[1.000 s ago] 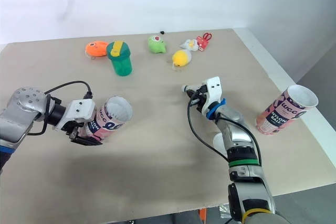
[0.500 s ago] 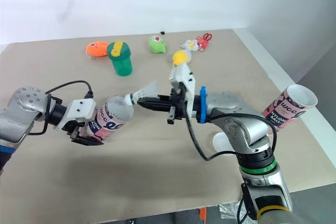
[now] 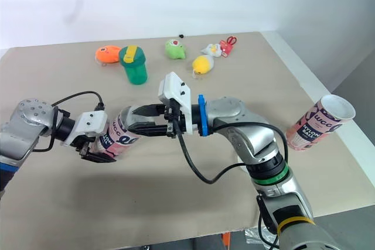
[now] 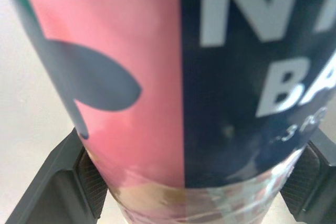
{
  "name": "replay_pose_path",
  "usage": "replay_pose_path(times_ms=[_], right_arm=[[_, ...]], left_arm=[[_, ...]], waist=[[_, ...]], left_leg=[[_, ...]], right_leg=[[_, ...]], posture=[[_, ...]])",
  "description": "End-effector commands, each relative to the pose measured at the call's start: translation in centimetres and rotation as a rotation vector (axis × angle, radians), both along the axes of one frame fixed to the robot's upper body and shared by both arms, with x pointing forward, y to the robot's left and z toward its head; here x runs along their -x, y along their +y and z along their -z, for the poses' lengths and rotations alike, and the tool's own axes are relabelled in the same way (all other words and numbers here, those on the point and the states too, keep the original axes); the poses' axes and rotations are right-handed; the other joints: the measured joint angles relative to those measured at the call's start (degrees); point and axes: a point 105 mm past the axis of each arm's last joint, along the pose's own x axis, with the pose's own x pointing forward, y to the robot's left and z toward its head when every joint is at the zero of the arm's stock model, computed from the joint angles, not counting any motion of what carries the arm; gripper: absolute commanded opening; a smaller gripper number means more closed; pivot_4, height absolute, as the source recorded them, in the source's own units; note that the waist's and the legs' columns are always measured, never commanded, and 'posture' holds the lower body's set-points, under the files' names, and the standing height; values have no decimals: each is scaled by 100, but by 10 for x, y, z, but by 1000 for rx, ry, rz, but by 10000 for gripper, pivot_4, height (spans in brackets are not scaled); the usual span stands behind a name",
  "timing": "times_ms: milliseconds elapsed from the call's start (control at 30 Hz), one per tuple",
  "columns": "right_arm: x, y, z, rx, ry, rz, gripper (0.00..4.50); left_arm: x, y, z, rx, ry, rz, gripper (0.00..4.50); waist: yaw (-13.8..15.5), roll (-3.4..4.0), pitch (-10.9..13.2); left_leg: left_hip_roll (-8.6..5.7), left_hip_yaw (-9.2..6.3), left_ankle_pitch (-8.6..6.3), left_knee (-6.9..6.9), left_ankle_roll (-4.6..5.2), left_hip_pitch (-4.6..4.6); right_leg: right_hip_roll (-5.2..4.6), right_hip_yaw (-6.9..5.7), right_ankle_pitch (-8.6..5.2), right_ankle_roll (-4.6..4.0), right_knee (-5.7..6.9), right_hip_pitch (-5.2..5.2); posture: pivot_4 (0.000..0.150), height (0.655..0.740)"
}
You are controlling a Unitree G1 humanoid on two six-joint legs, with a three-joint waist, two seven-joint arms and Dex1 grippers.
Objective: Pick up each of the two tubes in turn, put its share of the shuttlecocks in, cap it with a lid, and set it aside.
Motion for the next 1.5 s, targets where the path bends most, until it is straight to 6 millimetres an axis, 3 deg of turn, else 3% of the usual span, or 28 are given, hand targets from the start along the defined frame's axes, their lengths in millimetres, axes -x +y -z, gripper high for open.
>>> replay_pose_path(times_ms=[33, 100, 167, 267, 300, 567, 933, 1100, 1500], right_arm=[[5, -7, -25, -12, -63, -43, 17997], [1, -11, -28, 24, -87, -41, 17997], [-10, -12, -22, 115, -145, -19, 12871], [-20, -1, -9, 197, -188, -37, 1131], [-21, 4, -6, 211, -197, -50, 449], [-22, 51, 11, 352, -355, -177, 449], [1, 74, 18, 366, -412, -295, 449], [-3, 62, -1, 327, -417, -264, 449], [-10, -14, -46, 210, -313, -89, 449]], left_arm=[[0, 0, -11, 1, -40, 4, 39133], [0, 0, -11, 2, -41, 3, 39133], [-1, 0, -10, 3, -41, 1, 39133], [-1, 0, -9, 3, -41, 0, 39133], [-2, 0, -9, 3, -40, 0, 39133], [-1, -1, -9, 2, -39, 9, 39133], [3, 1, -7, 2, -31, 2, 39133], [3, 1, -7, 2, -31, -1, 39133], [-1, -7, -14, 80, -79, -5, 39133]], waist=[[0, -1, 0], [0, 0, 0], [0, 1, 1], [-10, 0, 0], [-13, 0, 0], [-6, 0, 0], [3, -1, -1], [3, -1, -1], [12, -1, -1]], left_leg=[[-1, 1, 0, 0, 0, 0], [0, 0, 0, 0, 0, 1], [1, 0, 0, -1, 0, 1], [0, 4, 0, -1, 0, 2], [1, 4, 0, -2, 0, 3], [13, 3, 0, -5, 0, -1], [16, 0, 0, -5, 0, 2], [18, 0, 0, -5, 0, 2], [18, -3, 0, -5, 0, 2]], right_leg=[[-1, 0, 1, 0, 0, -1], [0, -1, 0, 0, 0, 0], [1, -1, -1, -2, 0, 0], [0, 1, -1, -2, 0, -2], [2, 1, -1, -2, 0, -2], [12, -1, -2, -13, 2, -7], [13, -6, -2, -17, 5, -6], [15, -6, -1, -19, 5, -6], [14, -9, -2, -22, 5, -4]], posture=[[1500, 7400], [1500, 7400], [1500, 7400], [1500, 7400], [1500, 7400], [1500, 7400], [1500, 7400], [1500, 7400], [1500, 7400]])
